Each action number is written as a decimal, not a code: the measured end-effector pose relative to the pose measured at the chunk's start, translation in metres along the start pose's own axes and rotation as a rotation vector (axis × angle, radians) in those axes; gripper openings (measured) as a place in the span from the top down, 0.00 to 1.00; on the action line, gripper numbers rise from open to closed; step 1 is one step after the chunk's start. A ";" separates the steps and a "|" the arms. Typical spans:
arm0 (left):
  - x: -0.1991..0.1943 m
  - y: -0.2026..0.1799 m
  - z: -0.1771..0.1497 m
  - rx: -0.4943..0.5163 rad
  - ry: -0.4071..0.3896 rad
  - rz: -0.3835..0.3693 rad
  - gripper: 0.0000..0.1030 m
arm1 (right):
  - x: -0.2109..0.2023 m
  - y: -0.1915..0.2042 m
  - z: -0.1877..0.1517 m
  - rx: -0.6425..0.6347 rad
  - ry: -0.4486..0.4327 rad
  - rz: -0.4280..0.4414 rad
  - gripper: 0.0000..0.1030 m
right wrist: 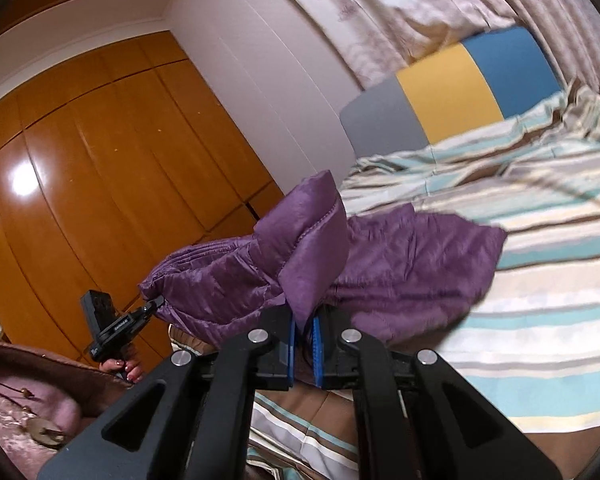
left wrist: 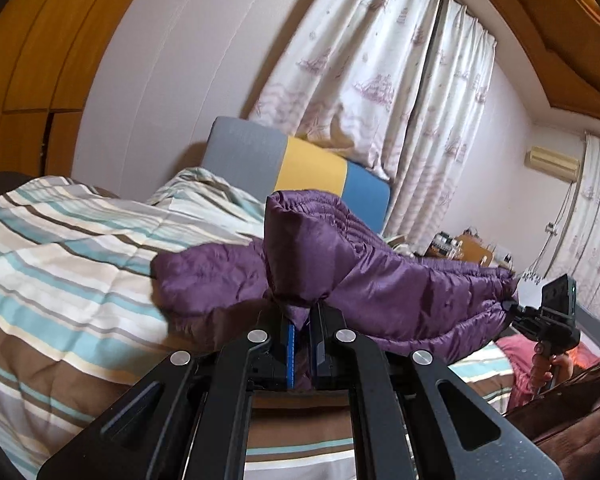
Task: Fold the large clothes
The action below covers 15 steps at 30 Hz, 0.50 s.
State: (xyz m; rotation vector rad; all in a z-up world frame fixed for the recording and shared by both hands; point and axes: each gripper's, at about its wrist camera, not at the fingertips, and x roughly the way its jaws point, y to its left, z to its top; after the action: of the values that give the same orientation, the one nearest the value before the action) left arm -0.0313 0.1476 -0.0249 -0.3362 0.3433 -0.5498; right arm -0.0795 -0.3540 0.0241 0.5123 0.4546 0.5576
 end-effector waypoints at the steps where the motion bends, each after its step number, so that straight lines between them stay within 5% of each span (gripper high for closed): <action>1: -0.001 -0.001 0.003 -0.008 -0.008 -0.007 0.96 | -0.003 0.002 0.001 0.000 -0.007 0.008 0.94; 7: 0.017 -0.009 0.025 0.048 -0.040 0.002 0.96 | 0.007 -0.005 0.018 0.005 -0.042 -0.044 0.94; 15: 0.104 0.002 0.067 0.104 -0.068 0.102 0.96 | 0.067 -0.053 0.065 0.096 -0.073 -0.207 0.94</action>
State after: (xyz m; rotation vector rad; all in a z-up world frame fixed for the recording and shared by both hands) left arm 0.0795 0.1057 0.0108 -0.2352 0.2632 -0.4533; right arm 0.0257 -0.3739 0.0272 0.5681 0.4598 0.3177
